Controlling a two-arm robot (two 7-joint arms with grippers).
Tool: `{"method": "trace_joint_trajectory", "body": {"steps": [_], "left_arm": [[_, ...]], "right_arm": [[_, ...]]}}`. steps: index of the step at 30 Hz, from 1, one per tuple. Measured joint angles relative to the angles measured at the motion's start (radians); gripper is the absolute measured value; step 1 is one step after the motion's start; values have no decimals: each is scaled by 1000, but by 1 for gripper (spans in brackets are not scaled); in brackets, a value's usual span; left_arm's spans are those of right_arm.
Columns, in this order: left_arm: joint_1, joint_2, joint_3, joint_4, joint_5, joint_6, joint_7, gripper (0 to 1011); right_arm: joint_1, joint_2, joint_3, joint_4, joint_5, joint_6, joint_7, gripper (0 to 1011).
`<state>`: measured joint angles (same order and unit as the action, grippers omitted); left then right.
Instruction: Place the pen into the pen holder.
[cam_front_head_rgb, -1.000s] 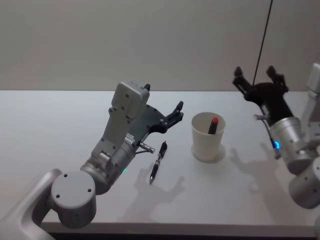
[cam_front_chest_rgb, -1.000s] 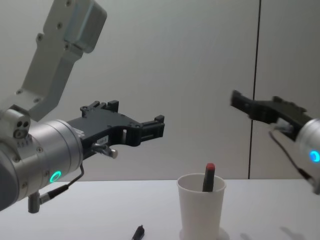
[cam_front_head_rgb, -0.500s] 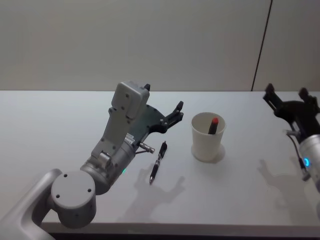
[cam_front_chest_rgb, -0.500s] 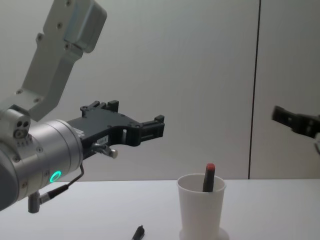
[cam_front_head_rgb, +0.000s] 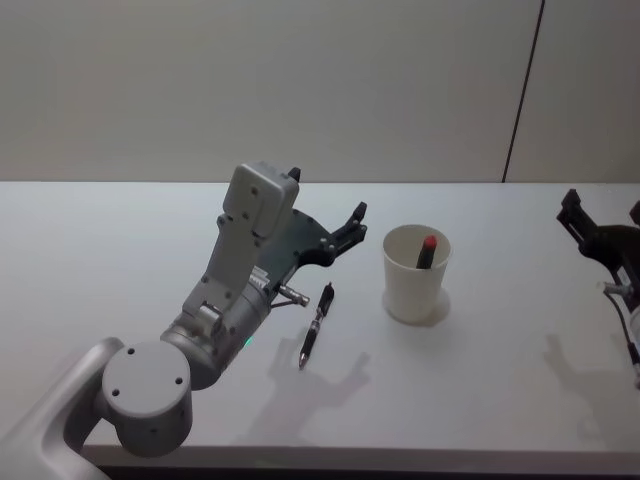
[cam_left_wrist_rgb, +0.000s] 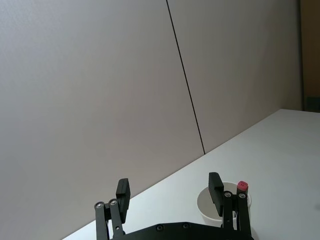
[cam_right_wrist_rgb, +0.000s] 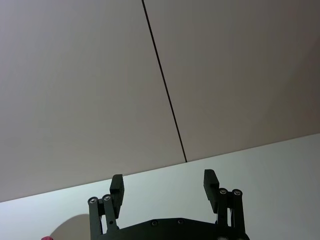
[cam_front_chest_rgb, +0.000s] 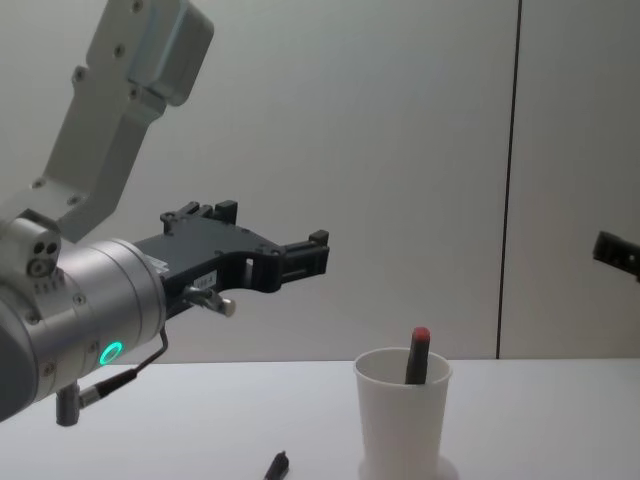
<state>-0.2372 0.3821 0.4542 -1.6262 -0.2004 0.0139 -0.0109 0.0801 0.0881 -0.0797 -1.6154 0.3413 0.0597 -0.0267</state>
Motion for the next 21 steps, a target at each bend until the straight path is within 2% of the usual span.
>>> {"method": "trace_joint_trajectory", "body": {"steps": [11,21], "left_arm": [[1,0,-2,0,-6,14,-2,1000],[2,7,-17,7,-64,90,-23,1000]], "right_arm": [[-22,8,6,-28,6,16,-13,1002],[-31,11,9,-39,9,21,-18,1002]]}}
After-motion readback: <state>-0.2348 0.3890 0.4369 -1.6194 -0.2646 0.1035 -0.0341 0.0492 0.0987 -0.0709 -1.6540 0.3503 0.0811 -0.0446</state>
